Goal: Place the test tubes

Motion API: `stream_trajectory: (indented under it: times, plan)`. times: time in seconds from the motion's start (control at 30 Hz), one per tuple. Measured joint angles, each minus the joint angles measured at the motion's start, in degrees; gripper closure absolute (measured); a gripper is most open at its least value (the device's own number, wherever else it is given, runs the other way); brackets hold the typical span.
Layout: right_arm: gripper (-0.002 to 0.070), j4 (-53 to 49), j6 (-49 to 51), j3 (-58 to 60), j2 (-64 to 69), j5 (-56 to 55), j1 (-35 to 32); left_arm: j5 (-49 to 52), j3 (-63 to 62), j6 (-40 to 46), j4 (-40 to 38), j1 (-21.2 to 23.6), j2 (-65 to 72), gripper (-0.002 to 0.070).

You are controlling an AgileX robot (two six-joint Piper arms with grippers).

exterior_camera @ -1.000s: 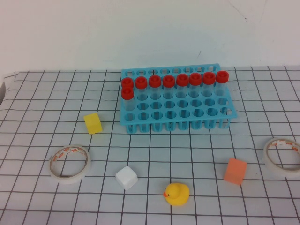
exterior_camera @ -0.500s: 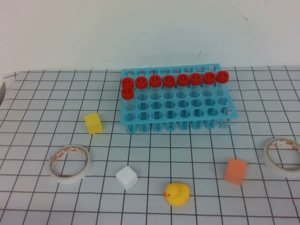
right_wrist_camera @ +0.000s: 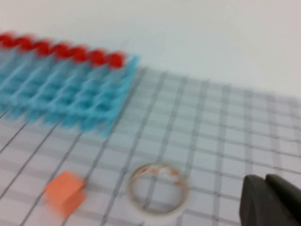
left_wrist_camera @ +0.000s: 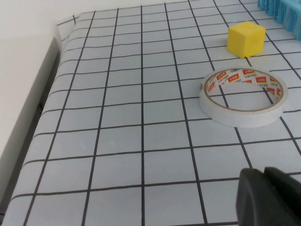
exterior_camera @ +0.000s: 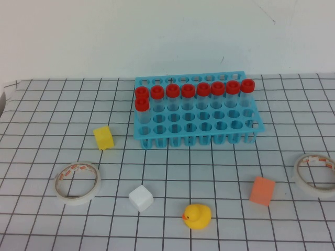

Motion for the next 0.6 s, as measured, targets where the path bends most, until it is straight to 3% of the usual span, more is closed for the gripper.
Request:
stream_trajectory:
  times: [0.3,0.6]
  plan:
    - [0.0678,0.24,0.0,2.04,-6.71,-3.42,-19.06,0.0,0.0,0.0,0.0,0.0,0.0,0.0676]
    - [0.0678,-1.78,-1.53,2.51,-7.36,-1.71,-21.59,0.0,0.0,0.0,0.0,0.0,0.0,0.0676]
